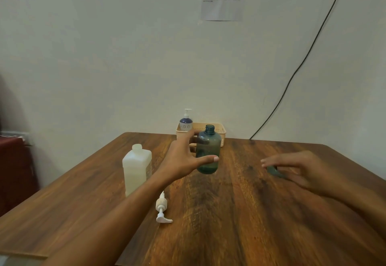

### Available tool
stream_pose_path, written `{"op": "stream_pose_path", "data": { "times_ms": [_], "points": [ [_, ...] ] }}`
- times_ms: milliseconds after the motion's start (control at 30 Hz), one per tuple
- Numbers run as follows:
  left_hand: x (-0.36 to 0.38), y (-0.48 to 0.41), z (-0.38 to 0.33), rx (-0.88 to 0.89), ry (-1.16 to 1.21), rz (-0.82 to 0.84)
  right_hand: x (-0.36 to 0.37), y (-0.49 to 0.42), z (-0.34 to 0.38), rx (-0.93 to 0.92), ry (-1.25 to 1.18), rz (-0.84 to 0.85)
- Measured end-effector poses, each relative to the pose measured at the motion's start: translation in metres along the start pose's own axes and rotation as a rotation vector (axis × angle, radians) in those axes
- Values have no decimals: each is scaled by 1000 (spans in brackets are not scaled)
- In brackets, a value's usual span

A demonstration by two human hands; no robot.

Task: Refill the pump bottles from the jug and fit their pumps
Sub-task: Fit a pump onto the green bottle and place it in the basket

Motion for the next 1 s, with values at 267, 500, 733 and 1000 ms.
{"op": "stream_pose_path", "data": {
  "times_ms": [267,500,733,1000],
  "points": [
    [0,3,2,-2,11,3,-66,-87,47,-27,-297,-430],
    [-2,3,2,2,21,4,-72,-132,63,-81,-478,-528],
    [-2,3,4,3,26,5,-61,-144,59,-44,-574,-461],
    [1,6,-2,27,50,11,-26,-153,51,40,-555,-313]
  ]
}}
Point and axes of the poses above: each hand's wrist, its own y-axis away from the middle knuckle, its own x-axis out of the palm, z = x × y, the point moved 2 cm from there along -y, towards the middle knuckle, and after that the axes turned 10 degrees about -x, right-handed, at the moved point
